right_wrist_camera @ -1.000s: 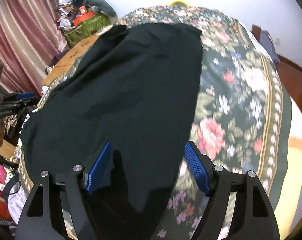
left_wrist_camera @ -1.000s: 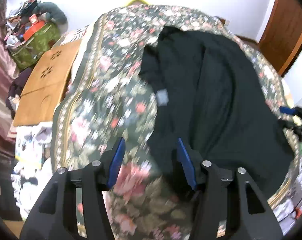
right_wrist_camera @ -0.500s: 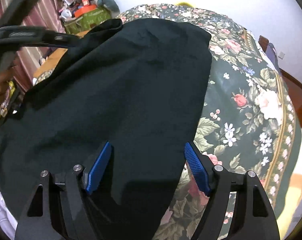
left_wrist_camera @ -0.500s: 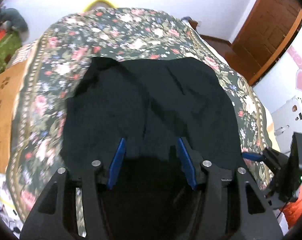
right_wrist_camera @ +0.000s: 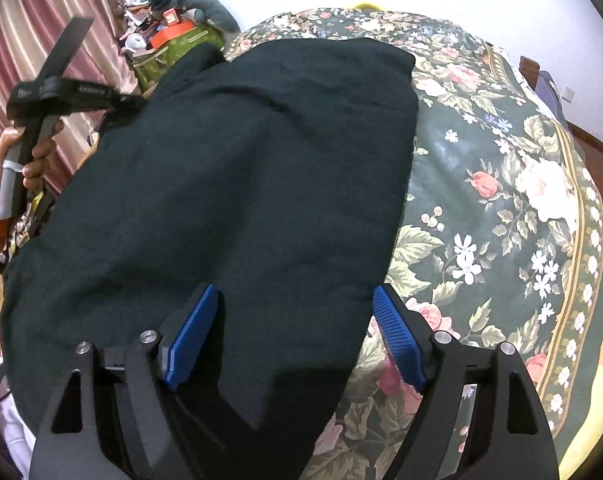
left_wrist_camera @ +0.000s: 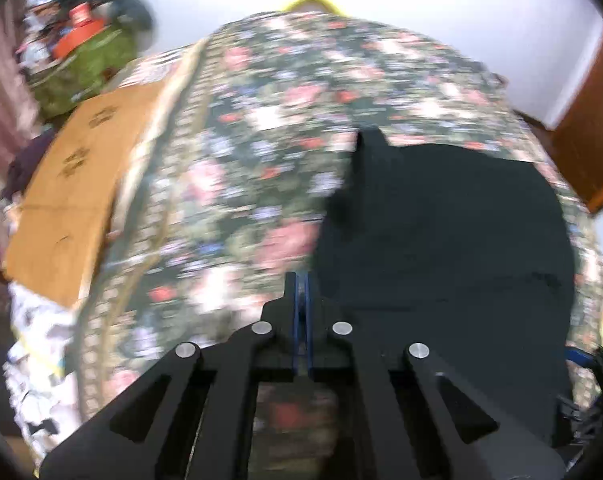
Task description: Fold small clothes
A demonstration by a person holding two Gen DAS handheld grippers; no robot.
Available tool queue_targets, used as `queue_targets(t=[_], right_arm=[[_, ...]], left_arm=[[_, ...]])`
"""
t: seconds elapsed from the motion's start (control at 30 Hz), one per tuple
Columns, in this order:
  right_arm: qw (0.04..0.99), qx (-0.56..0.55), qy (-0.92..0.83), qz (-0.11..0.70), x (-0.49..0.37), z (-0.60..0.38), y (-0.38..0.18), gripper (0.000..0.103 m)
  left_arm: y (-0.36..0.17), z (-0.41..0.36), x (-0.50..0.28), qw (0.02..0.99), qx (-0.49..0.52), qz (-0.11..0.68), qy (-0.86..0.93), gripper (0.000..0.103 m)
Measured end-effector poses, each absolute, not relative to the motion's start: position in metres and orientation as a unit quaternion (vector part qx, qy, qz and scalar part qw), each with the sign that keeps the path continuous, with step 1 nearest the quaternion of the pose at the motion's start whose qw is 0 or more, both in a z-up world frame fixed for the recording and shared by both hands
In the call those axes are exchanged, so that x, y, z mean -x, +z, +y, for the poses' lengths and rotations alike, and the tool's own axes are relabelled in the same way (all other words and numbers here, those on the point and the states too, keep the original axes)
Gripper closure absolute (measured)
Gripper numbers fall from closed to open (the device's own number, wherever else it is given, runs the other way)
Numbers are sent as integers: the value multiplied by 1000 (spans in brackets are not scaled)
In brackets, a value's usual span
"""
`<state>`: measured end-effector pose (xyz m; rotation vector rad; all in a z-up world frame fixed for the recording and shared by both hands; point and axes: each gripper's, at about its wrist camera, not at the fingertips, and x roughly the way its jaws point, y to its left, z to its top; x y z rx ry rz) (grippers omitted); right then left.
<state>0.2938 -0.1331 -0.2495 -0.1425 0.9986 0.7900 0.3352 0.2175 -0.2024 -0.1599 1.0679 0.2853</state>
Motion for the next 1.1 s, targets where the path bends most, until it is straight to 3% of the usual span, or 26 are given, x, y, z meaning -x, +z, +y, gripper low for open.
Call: queue_targets(t=[0.17, 0.33, 0.4, 0.6, 0.83, 0.9, 1.1], right_arm=[[801, 65, 365, 469, -293, -133, -249, 25], [798, 74, 363, 476, -299, -130, -244, 25], [799, 81, 365, 471, -300, -130, -241, 25], [805, 76, 363, 462, -309, -133, -235, 25], [804, 76, 353, 473, -306, -140, -242, 25], [805, 84, 346, 475, -304, -142, -243, 25], [808, 77, 340, 476, -295, -154, -237, 25]], left_arm=[[-199, 247, -325, 843, 120, 506, 134, 96], [-190, 228, -334, 857, 116, 492, 101, 46], [-188, 215, -342, 863, 112, 486, 81, 42], [-204, 190, -384, 858, 104, 497, 76, 41], [-243, 210, -416, 836, 36, 515, 187, 53], [-253, 222, -416, 816, 3, 531, 227, 61], [-238, 243, -366, 826, 56, 535, 169, 61]])
